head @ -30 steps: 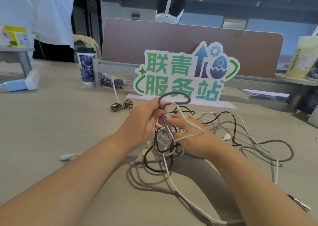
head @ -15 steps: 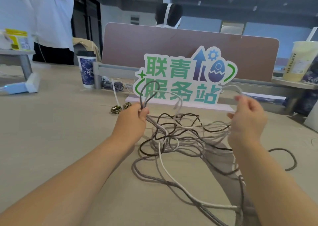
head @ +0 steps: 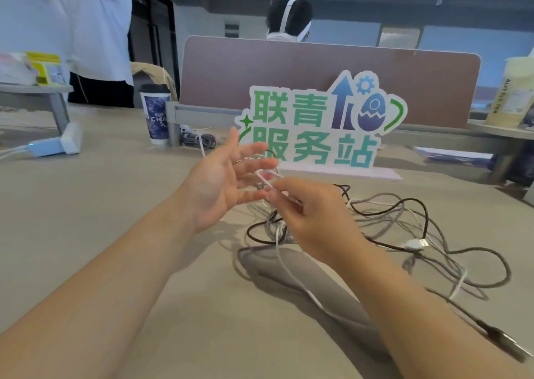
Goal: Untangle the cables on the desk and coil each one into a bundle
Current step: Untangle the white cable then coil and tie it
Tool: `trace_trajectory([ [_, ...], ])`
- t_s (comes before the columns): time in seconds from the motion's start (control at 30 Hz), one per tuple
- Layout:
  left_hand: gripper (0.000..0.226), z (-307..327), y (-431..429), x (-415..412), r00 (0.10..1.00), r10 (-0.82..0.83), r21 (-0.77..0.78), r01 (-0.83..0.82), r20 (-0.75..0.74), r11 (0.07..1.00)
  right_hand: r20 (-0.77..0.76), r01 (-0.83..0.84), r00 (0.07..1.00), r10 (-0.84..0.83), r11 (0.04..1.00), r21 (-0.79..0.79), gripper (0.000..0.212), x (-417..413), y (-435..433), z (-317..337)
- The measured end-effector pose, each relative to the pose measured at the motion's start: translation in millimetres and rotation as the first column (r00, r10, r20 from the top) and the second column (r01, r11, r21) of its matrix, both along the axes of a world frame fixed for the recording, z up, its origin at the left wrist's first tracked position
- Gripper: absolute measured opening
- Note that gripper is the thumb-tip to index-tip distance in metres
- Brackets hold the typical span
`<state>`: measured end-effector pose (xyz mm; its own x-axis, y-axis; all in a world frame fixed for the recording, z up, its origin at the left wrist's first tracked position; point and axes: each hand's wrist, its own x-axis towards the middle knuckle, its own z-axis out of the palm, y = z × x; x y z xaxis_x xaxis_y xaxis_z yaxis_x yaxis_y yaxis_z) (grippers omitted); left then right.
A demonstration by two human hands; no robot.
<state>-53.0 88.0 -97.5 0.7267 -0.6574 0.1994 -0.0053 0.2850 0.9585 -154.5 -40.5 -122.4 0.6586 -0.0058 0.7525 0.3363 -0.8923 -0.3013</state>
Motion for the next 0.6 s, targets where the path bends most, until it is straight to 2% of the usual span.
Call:
trace_trajectory([
  [0.07,0.035,-3.9,6.8,0.9,0.958,0.012,0.141,-0.054,0.286,0.989,-0.043,-0.019,0.999,0.018,1.000,-0.014,0.020,2.3,1.3,-4.4],
  [0.1,0.034,-5.9,13.3,1.9,0.897,0.013,0.186,-0.105,0.441,0.977,-0.050,-0.018,0.999,0.017,1.000,-0.013,0.019,2.3,1.4,-4.1],
  [0.2,0.033,-2.2,29.0,-1.4,0.679,-0.085,0.309,-0.215,0.729,0.926,-0.090,-0.005,0.996,0.006,1.000,0.007,0.017,-1.0,-3.2,1.8],
  [0.27,0.029,1.2,37.1,-2.1,0.503,-0.055,0.267,-0.360,0.862,0.894,-0.158,-0.022,0.987,0.022,1.000,0.003,0.027,-2.5,-3.5,2.5],
  [0.37,0.030,13.9,46.4,-6.8,0.253,0.097,0.040,-0.484,0.963,0.874,-0.247,0.010,0.969,0.003,0.999,0.052,0.044,-1.2,-6.5,1.3],
  [0.4,0.031,20.7,49.7,-9.8,0.200,0.129,-0.014,-0.495,0.971,0.869,-0.272,0.036,0.962,-0.021,0.998,0.052,0.044,-0.7,-8.8,0.9],
  [0.5,0.020,43.1,63.4,-13.8,0.103,0.240,-0.154,-0.517,0.965,0.842,-0.324,0.114,0.940,-0.102,0.993,0.016,0.039,-0.1,-19.0,0.0],
  [0.6,0.027,56.0,79.0,-9.3,-0.018,0.279,-0.243,-0.549,0.960,0.800,-0.313,0.167,0.935,-0.164,0.986,-0.017,0.039,-0.4,-24.2,0.1],
])
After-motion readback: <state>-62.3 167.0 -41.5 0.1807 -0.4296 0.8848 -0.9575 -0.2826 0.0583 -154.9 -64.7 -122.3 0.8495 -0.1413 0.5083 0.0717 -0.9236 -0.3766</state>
